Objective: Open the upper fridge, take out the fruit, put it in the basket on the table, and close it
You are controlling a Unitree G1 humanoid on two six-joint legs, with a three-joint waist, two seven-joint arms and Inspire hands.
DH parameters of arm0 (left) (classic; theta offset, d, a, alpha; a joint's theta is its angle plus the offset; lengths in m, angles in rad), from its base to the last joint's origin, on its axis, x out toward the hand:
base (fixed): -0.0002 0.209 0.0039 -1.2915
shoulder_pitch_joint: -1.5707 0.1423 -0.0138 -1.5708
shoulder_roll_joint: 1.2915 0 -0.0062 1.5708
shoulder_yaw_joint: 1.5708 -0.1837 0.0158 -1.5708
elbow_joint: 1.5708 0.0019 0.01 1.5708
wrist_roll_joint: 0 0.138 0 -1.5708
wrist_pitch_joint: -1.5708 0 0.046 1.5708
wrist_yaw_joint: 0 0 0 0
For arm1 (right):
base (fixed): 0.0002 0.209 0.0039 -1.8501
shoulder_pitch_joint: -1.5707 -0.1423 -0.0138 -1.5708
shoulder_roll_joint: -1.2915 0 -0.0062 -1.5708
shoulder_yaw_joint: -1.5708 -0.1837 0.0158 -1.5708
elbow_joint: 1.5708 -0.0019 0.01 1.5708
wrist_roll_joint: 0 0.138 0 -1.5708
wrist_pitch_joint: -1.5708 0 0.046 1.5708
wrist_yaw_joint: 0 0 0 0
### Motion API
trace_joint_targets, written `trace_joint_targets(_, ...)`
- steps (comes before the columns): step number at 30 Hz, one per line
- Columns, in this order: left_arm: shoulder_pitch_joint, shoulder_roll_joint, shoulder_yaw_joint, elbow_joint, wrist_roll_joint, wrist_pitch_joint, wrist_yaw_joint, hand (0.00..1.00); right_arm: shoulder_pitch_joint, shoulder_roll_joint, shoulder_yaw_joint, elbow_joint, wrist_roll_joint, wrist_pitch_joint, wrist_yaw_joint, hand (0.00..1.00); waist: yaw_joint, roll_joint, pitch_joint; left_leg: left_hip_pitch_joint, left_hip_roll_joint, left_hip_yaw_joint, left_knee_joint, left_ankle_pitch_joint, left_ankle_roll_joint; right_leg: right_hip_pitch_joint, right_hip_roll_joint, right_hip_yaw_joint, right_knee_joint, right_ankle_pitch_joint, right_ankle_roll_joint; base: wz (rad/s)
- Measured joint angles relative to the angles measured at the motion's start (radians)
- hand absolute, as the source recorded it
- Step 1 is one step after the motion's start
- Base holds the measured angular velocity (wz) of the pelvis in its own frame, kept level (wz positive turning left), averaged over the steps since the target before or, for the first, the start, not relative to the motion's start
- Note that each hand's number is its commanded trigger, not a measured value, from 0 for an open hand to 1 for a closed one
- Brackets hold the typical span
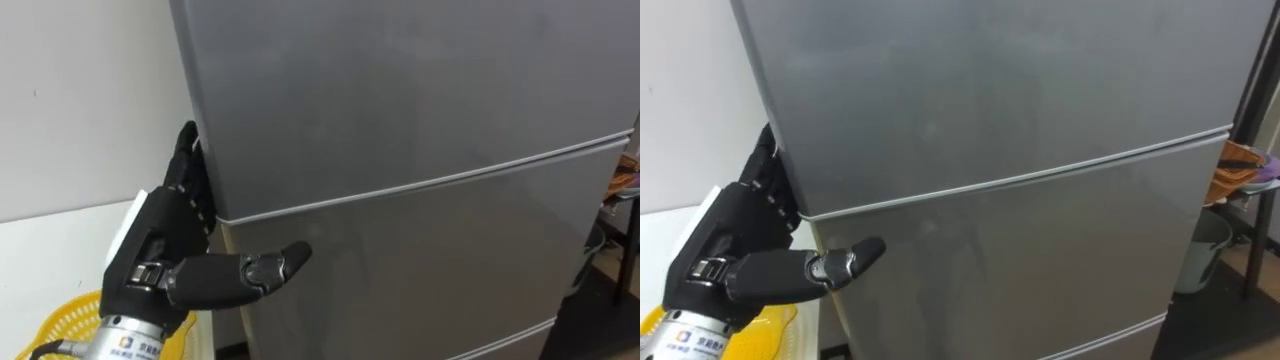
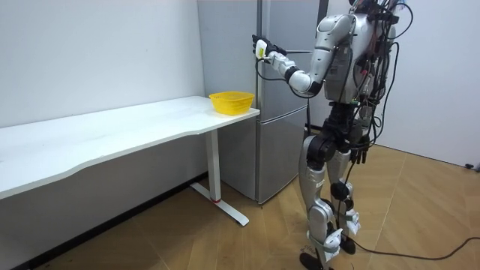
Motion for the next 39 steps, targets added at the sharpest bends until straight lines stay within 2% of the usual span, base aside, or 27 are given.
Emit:
trace_joint_targets(3, 0.000, 0.001, -0.009, 0.000, 0.040, 0.011, 0.000, 0.00, 0.000, 0.000, 0.009, -0.001, -0.001, 0.010, 0.006, 0.00, 0.001, 0.000, -0.0005, 0.000, 0.000, 0.000, 0.000, 0.000, 0.000, 0.000, 0.000, 0.000, 0.000, 0.000, 0.000, 0.00)
trace_joint_targets(9, 0.000, 0.003, -0.029, 0.000, 0.049, 0.030, -0.002, 0.00, -0.003, -0.001, 0.039, -0.003, -0.008, 0.025, 0.016, 0.00, 0.002, 0.000, -0.0020, -0.002, 0.000, 0.000, 0.000, 0.000, 0.000, -0.001, -0.001, -0.003, 0.000, 0.000, 0.000, 0.01)
trace_joint_targets(23, 0.000, 0.016, -0.046, -0.004, 0.050, 0.038, -0.004, 0.00, -0.004, -0.013, 0.086, -0.001, -0.003, 0.026, 0.030, 0.00, 0.003, 0.008, -0.0097, -0.001, -0.001, -0.001, 0.000, 0.000, 0.000, 0.001, -0.003, -0.010, -0.001, 0.001, 0.001, 0.00)
trace_joint_targets(27, 0.000, 0.016, -0.045, -0.033, 0.050, 0.065, -0.004, 0.00, -0.001, -0.017, 0.086, -0.001, -0.007, 0.024, 0.037, 0.00, 0.003, 0.008, -0.0108, -0.011, -0.001, -0.003, 0.001, 0.000, 0.000, 0.000, -0.004, -0.019, -0.002, 0.001, 0.001, 0.06)
trace_joint_targets(32, 0.000, 0.016, -0.046, -0.052, 0.049, 0.071, -0.018, 0.00, 0.001, -0.016, 0.086, 0.008, -0.008, 0.016, 0.041, 0.00, 0.003, 0.009, -0.0116, -0.015, -0.001, -0.007, 0.002, 0.000, 0.000, -0.001, -0.004, -0.023, -0.002, 0.002, 0.001, 0.10)
trace_joint_targets(37, 0.000, 0.017, -0.048, -0.089, 0.047, 0.084, -0.029, 0.00, -0.001, -0.015, 0.085, 0.011, -0.007, 0.016, 0.042, 0.00, 0.006, 0.008, -0.0121, -0.022, -0.002, -0.019, 0.001, 0.000, 0.000, -0.005, -0.004, -0.006, -0.002, 0.002, 0.002, 0.08)
trace_joint_targets(39, 0.000, 0.020, -0.047, -0.145, 0.038, 0.084, -0.033, 0.00, 0.001, -0.015, 0.085, 0.011, -0.007, 0.016, 0.044, 0.00, 0.006, 0.010, -0.0162, -0.023, -0.003, -0.036, 0.001, 0.000, 0.000, -0.004, -0.004, 0.005, -0.002, 0.002, 0.002, 0.10)
